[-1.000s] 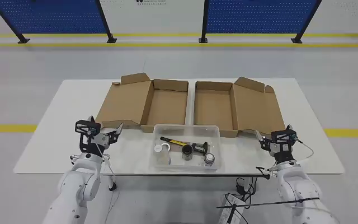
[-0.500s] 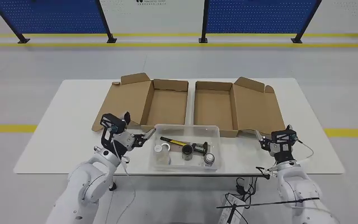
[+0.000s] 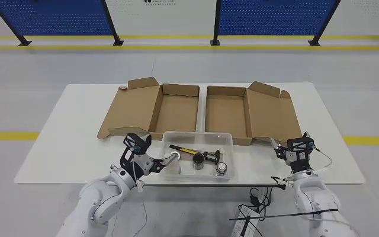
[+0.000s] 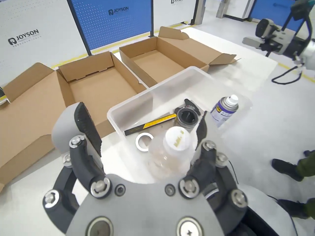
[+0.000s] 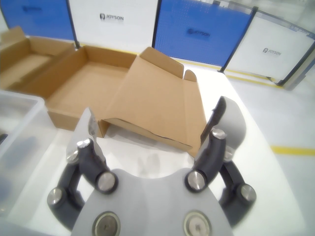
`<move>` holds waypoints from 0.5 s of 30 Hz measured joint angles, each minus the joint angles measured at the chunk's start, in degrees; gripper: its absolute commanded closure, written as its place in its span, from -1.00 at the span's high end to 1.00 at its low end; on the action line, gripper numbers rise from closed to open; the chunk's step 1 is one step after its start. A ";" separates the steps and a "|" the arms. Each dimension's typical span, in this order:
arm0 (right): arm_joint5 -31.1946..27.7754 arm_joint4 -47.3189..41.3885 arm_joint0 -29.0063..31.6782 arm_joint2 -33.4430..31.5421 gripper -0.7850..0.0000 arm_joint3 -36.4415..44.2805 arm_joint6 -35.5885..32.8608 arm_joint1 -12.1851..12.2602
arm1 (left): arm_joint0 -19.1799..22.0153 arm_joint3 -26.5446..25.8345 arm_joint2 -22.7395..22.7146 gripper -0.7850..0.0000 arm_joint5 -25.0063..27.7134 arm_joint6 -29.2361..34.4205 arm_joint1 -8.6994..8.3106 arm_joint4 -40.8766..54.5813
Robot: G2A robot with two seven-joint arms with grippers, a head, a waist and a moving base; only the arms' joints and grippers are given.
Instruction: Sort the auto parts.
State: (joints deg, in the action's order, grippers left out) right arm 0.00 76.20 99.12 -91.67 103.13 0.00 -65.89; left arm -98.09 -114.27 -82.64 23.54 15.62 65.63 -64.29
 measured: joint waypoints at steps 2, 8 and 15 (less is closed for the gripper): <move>0.00 0.00 0.00 0.00 1.00 0.00 0.00 0.00 | -0.53 -0.36 0.58 1.00 0.39 0.77 -0.02 0.87; 0.00 0.00 0.00 0.00 1.00 0.00 0.00 0.00 | -0.75 0.40 2.20 1.00 0.46 1.63 -0.06 0.09; 0.00 0.00 0.00 0.00 1.00 0.00 0.00 0.00 | -0.05 2.79 3.86 1.00 0.12 1.53 -0.07 -1.92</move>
State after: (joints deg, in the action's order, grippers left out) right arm 0.00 76.20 99.12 -91.67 103.13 0.00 -65.89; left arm -98.14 -111.48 -78.78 23.66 17.16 65.56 -66.21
